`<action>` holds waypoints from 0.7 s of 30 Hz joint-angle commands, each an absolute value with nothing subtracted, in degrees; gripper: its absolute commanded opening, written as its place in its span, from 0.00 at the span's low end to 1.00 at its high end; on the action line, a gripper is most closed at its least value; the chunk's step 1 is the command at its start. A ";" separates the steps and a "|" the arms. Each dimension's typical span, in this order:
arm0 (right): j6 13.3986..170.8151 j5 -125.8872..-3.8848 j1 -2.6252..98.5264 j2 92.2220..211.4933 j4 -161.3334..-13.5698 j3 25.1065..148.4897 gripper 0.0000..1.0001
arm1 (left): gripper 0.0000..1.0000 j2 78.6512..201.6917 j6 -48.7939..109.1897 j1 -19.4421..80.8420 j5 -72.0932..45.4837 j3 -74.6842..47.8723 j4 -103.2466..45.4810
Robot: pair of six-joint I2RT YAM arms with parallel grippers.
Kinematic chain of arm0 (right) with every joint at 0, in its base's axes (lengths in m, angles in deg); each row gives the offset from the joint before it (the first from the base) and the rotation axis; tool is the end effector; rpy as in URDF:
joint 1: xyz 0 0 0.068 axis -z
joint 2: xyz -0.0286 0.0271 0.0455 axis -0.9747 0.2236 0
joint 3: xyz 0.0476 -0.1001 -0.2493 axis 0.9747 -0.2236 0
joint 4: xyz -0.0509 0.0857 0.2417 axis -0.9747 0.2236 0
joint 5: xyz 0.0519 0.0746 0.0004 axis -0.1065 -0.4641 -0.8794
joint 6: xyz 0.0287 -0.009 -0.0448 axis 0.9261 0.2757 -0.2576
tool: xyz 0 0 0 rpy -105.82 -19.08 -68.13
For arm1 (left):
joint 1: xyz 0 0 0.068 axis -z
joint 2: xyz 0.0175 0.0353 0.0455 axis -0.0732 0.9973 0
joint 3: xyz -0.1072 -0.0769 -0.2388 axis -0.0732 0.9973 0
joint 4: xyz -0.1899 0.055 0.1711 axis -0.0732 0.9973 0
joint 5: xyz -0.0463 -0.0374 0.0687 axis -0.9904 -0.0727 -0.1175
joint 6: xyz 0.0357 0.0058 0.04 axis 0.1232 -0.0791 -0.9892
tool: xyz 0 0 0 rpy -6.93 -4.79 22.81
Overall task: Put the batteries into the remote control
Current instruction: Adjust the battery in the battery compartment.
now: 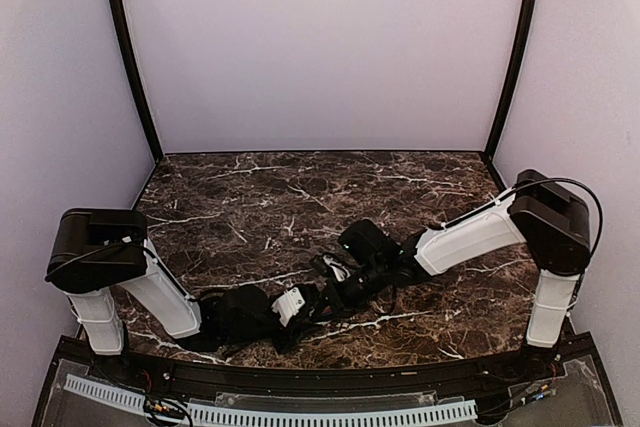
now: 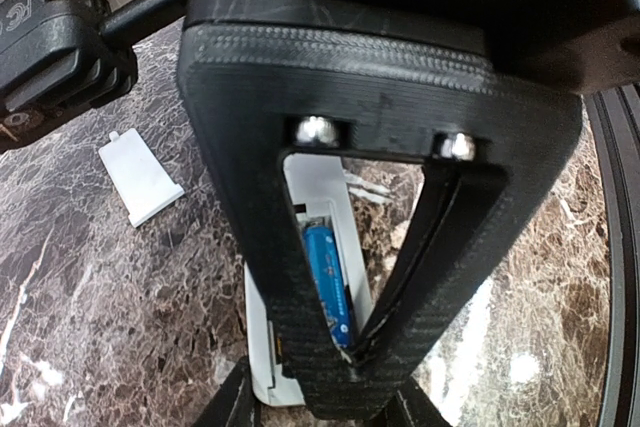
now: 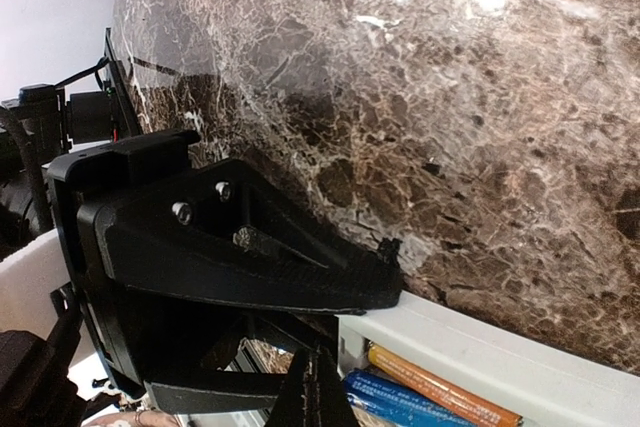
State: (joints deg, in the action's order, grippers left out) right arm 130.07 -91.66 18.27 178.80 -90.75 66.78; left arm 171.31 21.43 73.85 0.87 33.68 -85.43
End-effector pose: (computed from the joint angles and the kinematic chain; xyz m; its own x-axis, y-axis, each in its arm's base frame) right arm 0.1721 0.3232 0.1282 -0.9108 -0.3824 -0.1555 -0.3571 0.5408 0.7616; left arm 0.1049 -0.2723 0.0908 -0.1788 0.3417 -0.9226 0.8919 0.4522 -0.0053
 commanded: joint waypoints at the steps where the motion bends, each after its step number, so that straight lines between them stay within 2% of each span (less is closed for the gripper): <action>1: 130.47 -90.08 19.93 177.76 -88.27 66.11 0.00 | 0.28 171.18 21.81 74.01 1.83 35.49 -79.81; 17: 127.29 -93.94 21.39 176.06 -86.11 68.83 0.00 | 0.28 170.71 21.39 73.99 1.66 35.83 -79.60; 21: 126.70 -94.47 21.67 175.04 -85.67 69.50 0.00 | 0.33 170.05 20.70 73.99 0.17 35.59 -79.24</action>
State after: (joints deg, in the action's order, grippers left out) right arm 128.23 -93.41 21.11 177.60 -86.94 67.94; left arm 171.18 21.38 73.85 0.93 33.79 -85.37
